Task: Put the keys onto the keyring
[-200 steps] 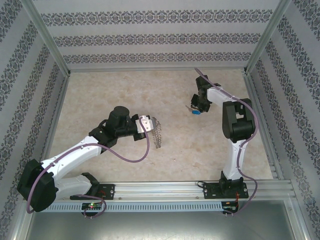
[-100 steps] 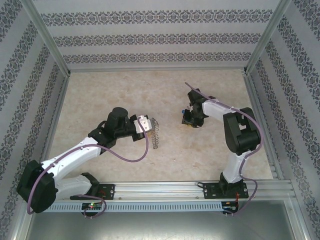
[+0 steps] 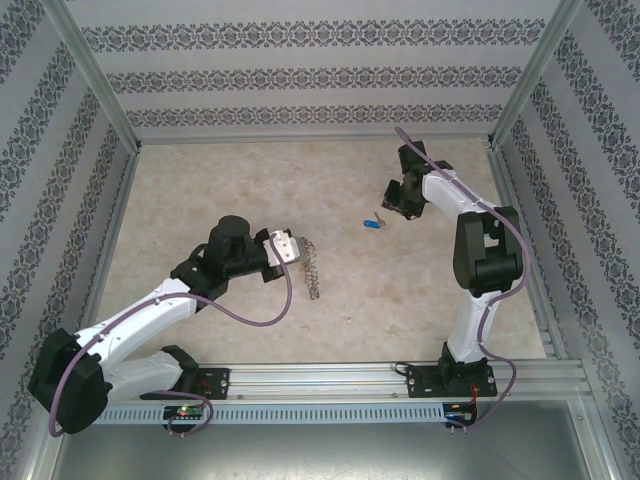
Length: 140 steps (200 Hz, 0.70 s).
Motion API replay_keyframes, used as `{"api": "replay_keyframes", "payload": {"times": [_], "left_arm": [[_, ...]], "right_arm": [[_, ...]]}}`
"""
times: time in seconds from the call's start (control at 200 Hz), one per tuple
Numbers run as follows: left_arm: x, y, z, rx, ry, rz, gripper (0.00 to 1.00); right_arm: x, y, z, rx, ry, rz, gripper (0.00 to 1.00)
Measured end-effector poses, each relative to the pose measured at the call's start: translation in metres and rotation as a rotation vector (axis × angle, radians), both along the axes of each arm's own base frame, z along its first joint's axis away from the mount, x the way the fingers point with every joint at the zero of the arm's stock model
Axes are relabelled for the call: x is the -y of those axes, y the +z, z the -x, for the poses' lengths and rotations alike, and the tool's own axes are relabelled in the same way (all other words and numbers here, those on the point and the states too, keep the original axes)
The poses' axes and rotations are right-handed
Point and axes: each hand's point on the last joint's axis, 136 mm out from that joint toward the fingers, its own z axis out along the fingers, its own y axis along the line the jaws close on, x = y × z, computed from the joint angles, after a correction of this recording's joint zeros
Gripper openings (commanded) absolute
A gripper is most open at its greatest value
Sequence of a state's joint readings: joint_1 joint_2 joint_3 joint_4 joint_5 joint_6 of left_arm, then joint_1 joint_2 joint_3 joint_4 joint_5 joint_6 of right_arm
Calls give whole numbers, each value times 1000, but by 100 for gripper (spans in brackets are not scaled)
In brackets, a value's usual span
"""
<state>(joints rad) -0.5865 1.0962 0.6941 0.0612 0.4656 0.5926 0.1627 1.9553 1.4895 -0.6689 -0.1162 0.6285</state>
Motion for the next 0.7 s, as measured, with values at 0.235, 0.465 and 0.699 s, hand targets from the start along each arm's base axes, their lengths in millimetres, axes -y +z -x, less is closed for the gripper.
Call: {"api": "replay_keyframes", "payload": {"times": [0.235,0.465,0.699], "left_arm": [[-1,-1,1,-3,4,1,0],[-2,-1,1,-8,11,3,0],[-2,0,1,-15,12,11,0]], "right_arm": [[-21,5,-7,39,25,-49,30],[-11,-4,-16,72,404,-40,31],[-5,-27,6,22,551,-68,29]]}}
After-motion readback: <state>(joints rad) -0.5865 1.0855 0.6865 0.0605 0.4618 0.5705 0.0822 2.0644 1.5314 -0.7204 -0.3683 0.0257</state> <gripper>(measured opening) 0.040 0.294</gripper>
